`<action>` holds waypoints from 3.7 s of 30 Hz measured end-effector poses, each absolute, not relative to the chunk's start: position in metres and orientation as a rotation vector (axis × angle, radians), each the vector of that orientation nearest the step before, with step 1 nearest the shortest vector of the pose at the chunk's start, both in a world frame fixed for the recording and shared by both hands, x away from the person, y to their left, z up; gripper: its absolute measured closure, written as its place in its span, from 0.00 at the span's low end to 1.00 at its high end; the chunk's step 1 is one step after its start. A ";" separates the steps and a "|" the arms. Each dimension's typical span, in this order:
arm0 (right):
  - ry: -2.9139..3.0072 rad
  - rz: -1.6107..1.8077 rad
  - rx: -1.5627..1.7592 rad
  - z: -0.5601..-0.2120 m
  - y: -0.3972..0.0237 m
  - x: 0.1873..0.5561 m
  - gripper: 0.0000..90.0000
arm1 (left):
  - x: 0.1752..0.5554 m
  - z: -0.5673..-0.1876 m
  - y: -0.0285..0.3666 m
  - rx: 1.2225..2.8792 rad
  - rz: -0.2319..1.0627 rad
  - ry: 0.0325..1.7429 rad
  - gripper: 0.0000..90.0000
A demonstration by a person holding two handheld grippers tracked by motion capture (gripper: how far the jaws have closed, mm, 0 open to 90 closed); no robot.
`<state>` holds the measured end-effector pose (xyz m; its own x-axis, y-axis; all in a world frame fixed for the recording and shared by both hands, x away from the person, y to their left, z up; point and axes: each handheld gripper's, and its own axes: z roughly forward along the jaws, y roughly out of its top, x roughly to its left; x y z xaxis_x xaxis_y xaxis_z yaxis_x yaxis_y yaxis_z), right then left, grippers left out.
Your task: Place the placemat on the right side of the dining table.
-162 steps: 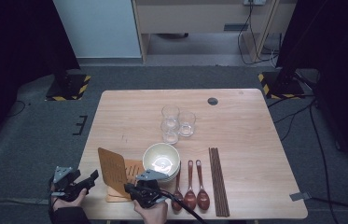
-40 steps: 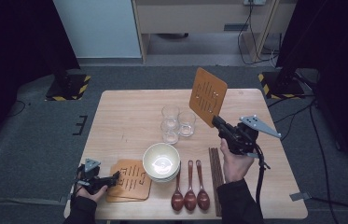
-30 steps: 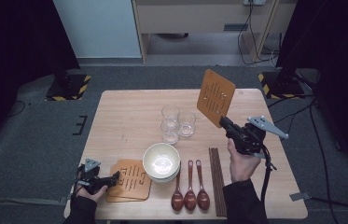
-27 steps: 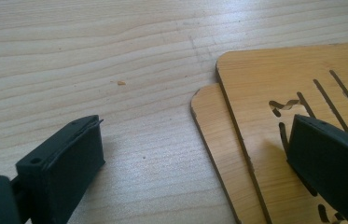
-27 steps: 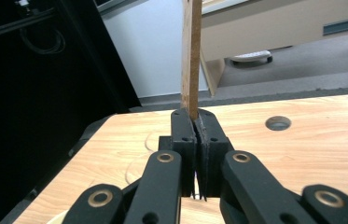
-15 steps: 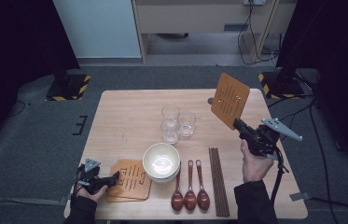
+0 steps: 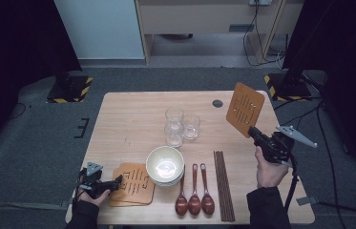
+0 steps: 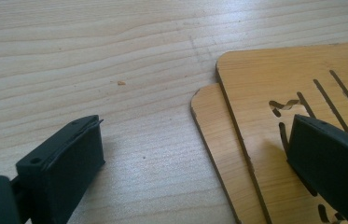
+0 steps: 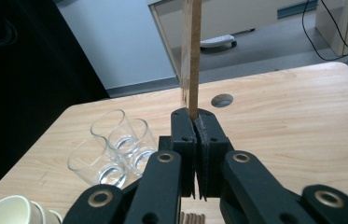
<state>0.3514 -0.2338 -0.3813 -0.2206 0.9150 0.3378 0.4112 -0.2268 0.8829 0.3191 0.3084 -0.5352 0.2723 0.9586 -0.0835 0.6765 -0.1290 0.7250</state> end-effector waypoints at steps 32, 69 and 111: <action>1.567 1.286 1.776 -0.453 -0.248 0.364 0.98 | 0.319 -0.535 0.308 1.880 0.542 1.475 0.03; 1.594 1.234 1.844 -0.497 -0.250 0.353 0.96 | 0.319 -0.535 0.308 1.880 0.542 1.474 0.03; 1.642 1.105 1.899 -0.527 -0.238 0.361 0.82 | 0.319 -0.535 0.308 1.880 0.542 1.474 0.03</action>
